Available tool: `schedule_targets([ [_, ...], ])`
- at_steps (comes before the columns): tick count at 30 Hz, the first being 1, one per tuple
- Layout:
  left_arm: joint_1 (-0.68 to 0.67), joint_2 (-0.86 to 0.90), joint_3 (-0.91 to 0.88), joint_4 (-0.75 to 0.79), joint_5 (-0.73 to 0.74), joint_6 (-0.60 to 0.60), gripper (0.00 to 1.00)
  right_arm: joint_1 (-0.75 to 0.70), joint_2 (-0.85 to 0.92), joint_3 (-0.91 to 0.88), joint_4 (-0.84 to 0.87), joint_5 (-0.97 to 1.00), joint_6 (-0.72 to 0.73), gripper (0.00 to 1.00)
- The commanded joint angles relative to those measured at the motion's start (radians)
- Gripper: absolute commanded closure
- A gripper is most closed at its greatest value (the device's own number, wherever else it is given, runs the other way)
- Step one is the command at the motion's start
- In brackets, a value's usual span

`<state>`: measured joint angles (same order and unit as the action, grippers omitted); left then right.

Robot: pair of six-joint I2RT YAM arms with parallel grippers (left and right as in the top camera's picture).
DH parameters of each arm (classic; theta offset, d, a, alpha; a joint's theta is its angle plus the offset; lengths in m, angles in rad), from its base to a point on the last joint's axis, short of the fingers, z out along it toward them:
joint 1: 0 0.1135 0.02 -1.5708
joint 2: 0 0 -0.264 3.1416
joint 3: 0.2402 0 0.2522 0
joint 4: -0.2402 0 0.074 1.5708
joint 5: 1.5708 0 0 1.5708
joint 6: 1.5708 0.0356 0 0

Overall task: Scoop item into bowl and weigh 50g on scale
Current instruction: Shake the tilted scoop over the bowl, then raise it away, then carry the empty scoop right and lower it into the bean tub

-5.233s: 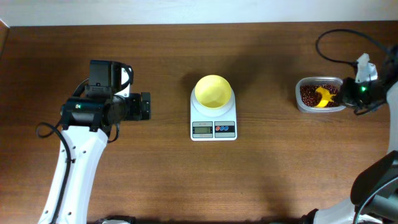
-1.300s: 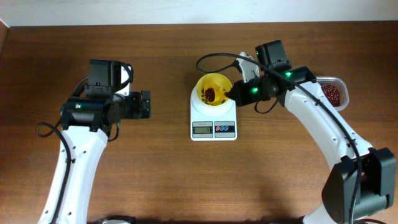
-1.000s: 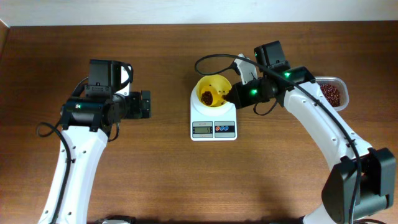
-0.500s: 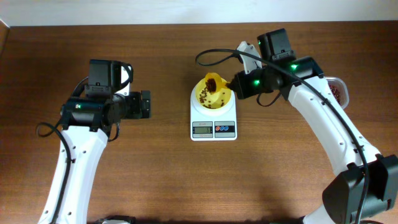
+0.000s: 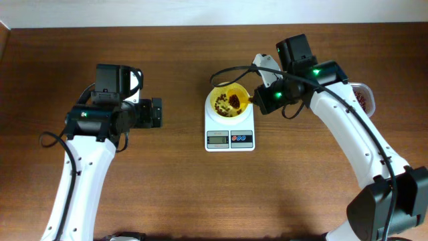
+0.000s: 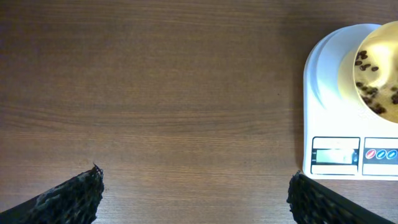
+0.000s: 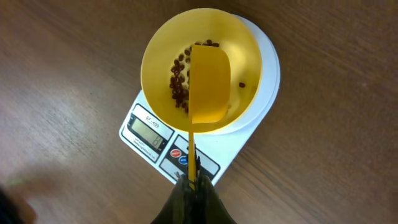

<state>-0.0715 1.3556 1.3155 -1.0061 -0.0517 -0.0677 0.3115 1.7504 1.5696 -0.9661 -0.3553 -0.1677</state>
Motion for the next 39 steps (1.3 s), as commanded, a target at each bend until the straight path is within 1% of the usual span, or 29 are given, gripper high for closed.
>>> schedule_targets([
  [1, 0.005, -0.010, 0.003, 0.001, 0.004, 0.005, 0.01, 0.003, -0.039, 0.020, 0.002, 0.020, -0.028, 0.96],
  [7, 0.004, -0.010, 0.003, 0.001, 0.004, 0.005, 0.01, 0.003, -0.040, 0.037, 0.011, 0.021, -0.065, 0.96],
  [11, 0.004, -0.010, 0.003, 0.001, 0.004, 0.005, 0.01, 0.003, -0.041, 0.052, 0.012, 0.020, -0.065, 0.96],
  [14, 0.004, -0.010, 0.003, 0.001, 0.004, 0.005, 0.01, 0.023, -0.041, 0.052, 0.012, 0.023, -0.145, 0.96],
  [17, 0.005, -0.010, 0.003, 0.001, 0.004, 0.005, 0.01, 0.076, -0.041, 0.052, 0.016, 0.150, -0.198, 0.96],
  [18, 0.005, -0.010, 0.003, 0.001, 0.004, 0.005, 0.01, 0.090, -0.041, 0.052, 0.016, 0.161, -0.225, 0.96],
  [21, 0.004, -0.010, 0.003, 0.001, 0.004, 0.005, 0.01, 0.126, -0.041, 0.052, 0.036, 0.275, -0.249, 0.96],
  [23, 0.004, -0.010, 0.003, 0.001, 0.004, 0.005, 0.01, 0.148, -0.041, 0.052, 0.039, 0.304, -0.306, 0.96],
  [29, 0.005, -0.010, 0.003, 0.001, 0.004, 0.005, 0.01, 0.217, -0.041, 0.052, 0.051, 0.393, -0.330, 0.96],
  [30, 0.004, -0.010, 0.003, 0.001, 0.004, 0.005, 0.01, 0.221, -0.041, 0.053, 0.060, 0.394, -0.317, 0.96],
  [31, 0.004, -0.010, 0.003, 0.001, 0.004, 0.005, 0.01, 0.220, -0.041, 0.054, 0.070, 0.390, -0.255, 0.96],
  [32, 0.004, -0.010, 0.003, 0.001, 0.004, 0.005, 0.01, 0.212, -0.041, 0.064, 0.072, 0.360, -0.182, 0.96],
  [33, 0.004, -0.010, 0.003, 0.001, 0.004, 0.005, 0.01, 0.197, -0.041, 0.077, 0.072, 0.288, -0.141, 0.96],
  [34, 0.004, -0.010, 0.003, 0.001, 0.004, 0.005, 0.01, 0.155, -0.041, 0.108, 0.068, 0.163, -0.098, 0.96],
  [35, 0.004, -0.010, 0.003, 0.001, 0.004, 0.005, 0.01, 0.121, -0.041, 0.128, 0.064, 0.098, -0.072, 0.96],
  [37, 0.004, -0.010, 0.003, 0.001, 0.004, 0.005, 0.01, -0.028, -0.041, 0.207, 0.000, -0.077, -0.050, 0.96],
  [39, 0.004, -0.010, 0.003, 0.001, 0.004, 0.005, 0.01, -0.178, -0.041, 0.262, -0.101, -0.157, -0.051, 0.96],
])
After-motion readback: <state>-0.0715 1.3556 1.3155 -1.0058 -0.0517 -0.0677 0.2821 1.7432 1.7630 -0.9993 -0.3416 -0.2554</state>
